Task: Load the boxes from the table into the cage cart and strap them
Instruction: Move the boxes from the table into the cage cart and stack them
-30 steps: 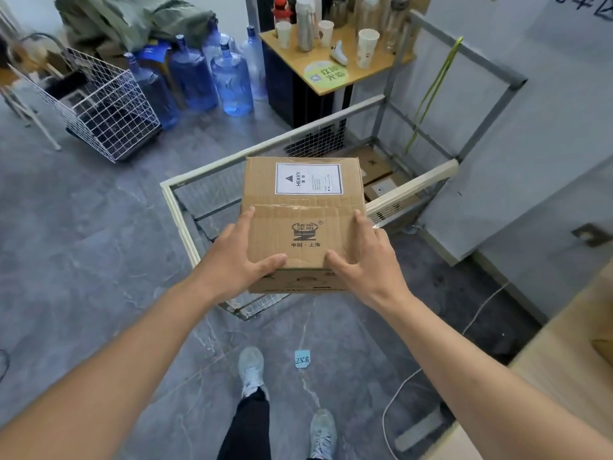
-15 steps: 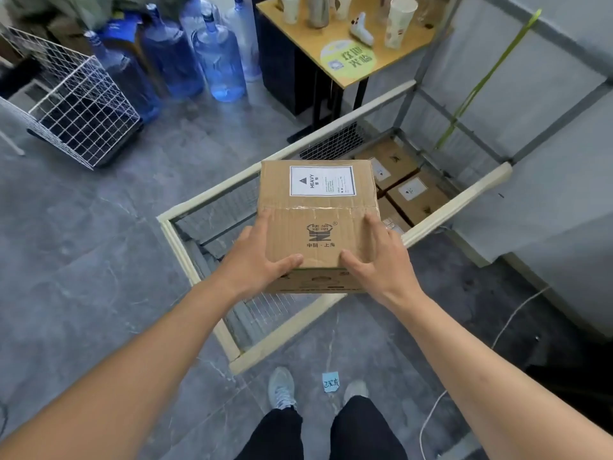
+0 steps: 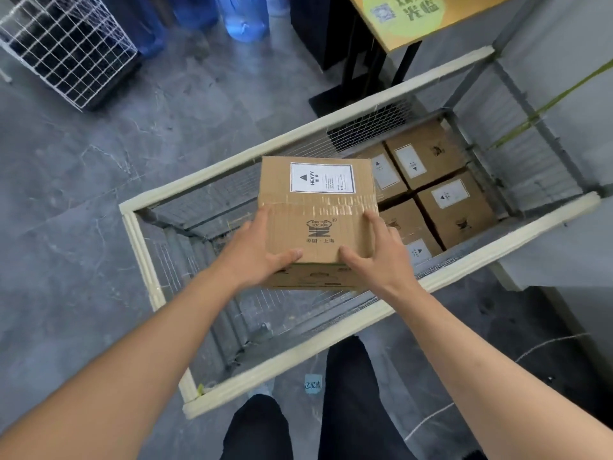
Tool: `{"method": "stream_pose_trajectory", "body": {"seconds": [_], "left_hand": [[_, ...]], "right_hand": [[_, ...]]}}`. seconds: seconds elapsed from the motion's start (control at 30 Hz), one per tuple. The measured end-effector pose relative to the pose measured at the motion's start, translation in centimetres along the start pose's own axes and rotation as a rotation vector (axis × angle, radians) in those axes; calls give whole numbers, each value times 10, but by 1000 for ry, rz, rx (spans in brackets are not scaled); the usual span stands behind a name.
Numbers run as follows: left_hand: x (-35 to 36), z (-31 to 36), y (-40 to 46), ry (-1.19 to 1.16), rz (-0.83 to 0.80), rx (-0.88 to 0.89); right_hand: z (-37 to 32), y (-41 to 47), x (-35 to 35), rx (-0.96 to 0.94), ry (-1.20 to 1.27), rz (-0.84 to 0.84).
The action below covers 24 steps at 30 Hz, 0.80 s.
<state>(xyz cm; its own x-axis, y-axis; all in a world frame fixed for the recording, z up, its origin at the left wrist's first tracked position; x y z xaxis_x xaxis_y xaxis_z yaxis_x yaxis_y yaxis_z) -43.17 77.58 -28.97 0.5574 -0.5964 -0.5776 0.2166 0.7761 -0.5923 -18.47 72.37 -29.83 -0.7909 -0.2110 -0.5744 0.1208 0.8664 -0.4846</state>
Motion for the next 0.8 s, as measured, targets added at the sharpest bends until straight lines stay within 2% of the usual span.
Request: {"method": "stream_pose_trajectory", "body": {"seconds": [0.37, 0.8], "left_hand": [[69, -21, 107, -178, 24, -225], [147, -116, 206, -375, 62, -370]], "right_hand": [[62, 140, 16, 14, -18, -256], [139, 263, 121, 22, -54, -357]]}}
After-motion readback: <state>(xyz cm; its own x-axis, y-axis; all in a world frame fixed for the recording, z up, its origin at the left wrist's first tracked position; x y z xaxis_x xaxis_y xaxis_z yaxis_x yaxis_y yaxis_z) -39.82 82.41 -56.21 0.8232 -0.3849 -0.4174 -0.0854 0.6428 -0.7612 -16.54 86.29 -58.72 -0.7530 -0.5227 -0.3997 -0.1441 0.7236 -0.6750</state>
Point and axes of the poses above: each hand's wrist, its own y-axis towards the middle knuckle, its own x-axis out of the palm, z = x × y, the point moved 2 cm from there along y, towards the middle knuckle, and after that the axes turned 3 degrees about -z, right-handed, at the moved point
